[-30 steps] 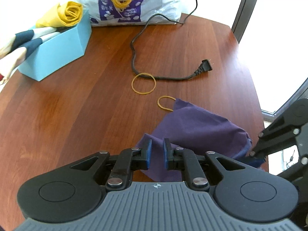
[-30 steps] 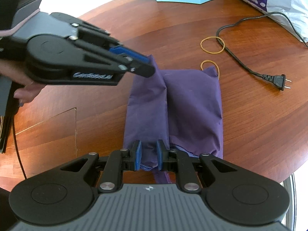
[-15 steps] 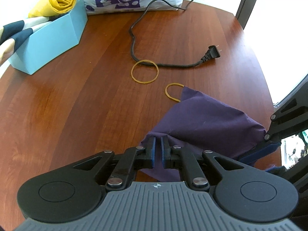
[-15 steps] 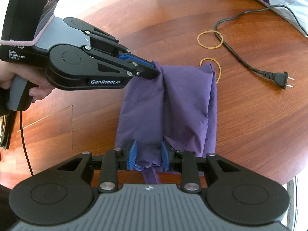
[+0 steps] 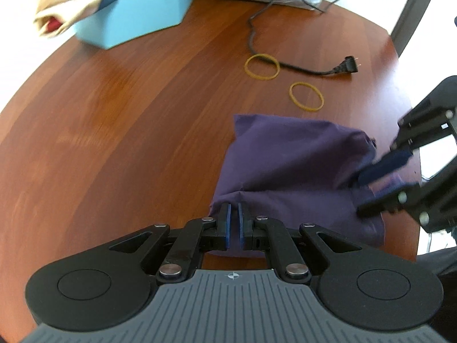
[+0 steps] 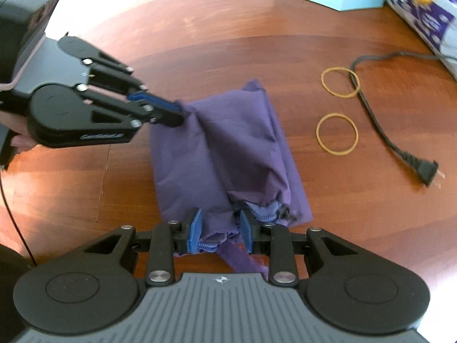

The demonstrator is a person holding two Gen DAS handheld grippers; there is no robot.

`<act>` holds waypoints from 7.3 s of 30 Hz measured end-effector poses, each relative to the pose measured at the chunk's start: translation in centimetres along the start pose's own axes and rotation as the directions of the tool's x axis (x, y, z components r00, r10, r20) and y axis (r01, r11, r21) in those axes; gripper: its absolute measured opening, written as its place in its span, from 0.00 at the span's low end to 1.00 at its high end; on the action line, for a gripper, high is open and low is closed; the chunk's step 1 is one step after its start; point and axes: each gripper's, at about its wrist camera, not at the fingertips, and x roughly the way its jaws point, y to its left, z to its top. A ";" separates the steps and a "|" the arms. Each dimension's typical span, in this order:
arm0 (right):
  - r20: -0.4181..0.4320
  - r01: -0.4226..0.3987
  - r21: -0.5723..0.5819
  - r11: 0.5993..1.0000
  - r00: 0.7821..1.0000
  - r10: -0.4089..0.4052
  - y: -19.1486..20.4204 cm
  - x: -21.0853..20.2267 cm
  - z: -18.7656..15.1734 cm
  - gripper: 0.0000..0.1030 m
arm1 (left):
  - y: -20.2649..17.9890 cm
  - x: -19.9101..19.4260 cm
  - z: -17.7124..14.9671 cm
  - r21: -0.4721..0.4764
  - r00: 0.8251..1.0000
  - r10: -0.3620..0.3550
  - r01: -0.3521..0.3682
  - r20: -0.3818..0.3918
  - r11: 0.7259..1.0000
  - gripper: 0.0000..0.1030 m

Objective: Fold shopping bag

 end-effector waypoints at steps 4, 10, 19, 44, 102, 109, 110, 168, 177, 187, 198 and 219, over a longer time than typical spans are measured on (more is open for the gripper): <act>-0.012 0.008 -0.047 0.999 1.000 -0.008 0.1 0.2 0.6 0.32 | 0.1 -1.0 -1.7 -0.070 1.000 0.005 -0.006 -0.009 0.998 0.08; -0.018 0.023 -0.084 0.996 1.000 -0.024 0.3 0.6 1.4 0.32 | 0.0 -2.2 -3.9 -0.164 1.000 0.001 -0.003 -0.016 0.986 0.08; -0.020 0.038 -0.121 0.992 0.999 -0.040 0.4 1.0 1.7 0.36 | -0.7 -3.1 -5.3 -0.229 0.999 -0.018 0.009 -0.036 0.973 0.08; 0.056 0.104 -0.650 0.753 0.994 -0.089 8.0 0.1 -2.6 0.54 | 0.5 -2.6 -3.8 -0.247 0.991 -0.079 0.051 -0.106 0.968 0.07; -0.151 -0.587 0.252 0.770 0.762 0.630 -10.9 6.3 6.5 0.30 | 4.9 -5.7 0.5 -0.383 0.992 -0.051 0.091 0.114 0.919 0.12; -0.138 -0.595 0.267 0.758 0.755 0.641 -10.9 6.8 6.3 0.30 | 3.1 -5.7 0.0 -0.292 0.991 0.036 0.002 0.126 0.957 0.12; -0.137 -0.595 0.268 0.758 0.755 0.641 -10.9 6.8 6.2 0.30 | 3.2 -5.9 0.0 -0.284 0.989 0.037 0.005 0.142 0.959 0.12; -0.053 -0.479 0.465 0.744 0.824 0.564 -12.9 7.3 5.6 0.25 | 2.2 -1.6 2.6 -0.173 0.992 0.039 -0.018 0.118 0.985 0.02; -0.050 -0.481 0.463 0.745 0.825 0.564 -13.2 7.1 5.5 0.23 | 2.0 0.3 3.0 -0.199 0.991 0.076 -0.053 0.113 0.979 0.02; -0.113 -0.350 0.327 0.878 0.908 0.404 -9.4 4.7 6.8 0.35 | 2.1 1.4 3.6 -0.221 0.994 0.080 -0.062 0.071 0.973 0.02; 0.025 -0.063 -0.062 0.996 0.998 0.064 -2.2 -2.0 4.9 0.26 | 2.2 1.5 3.8 -0.249 0.995 0.081 -0.063 0.062 0.966 0.02; -0.046 0.014 -0.171 0.985 0.999 -0.022 -1.0 0.1 4.5 0.18 | 5.7 2.2 4.7 -0.413 0.997 -0.073 0.075 0.020 0.908 0.02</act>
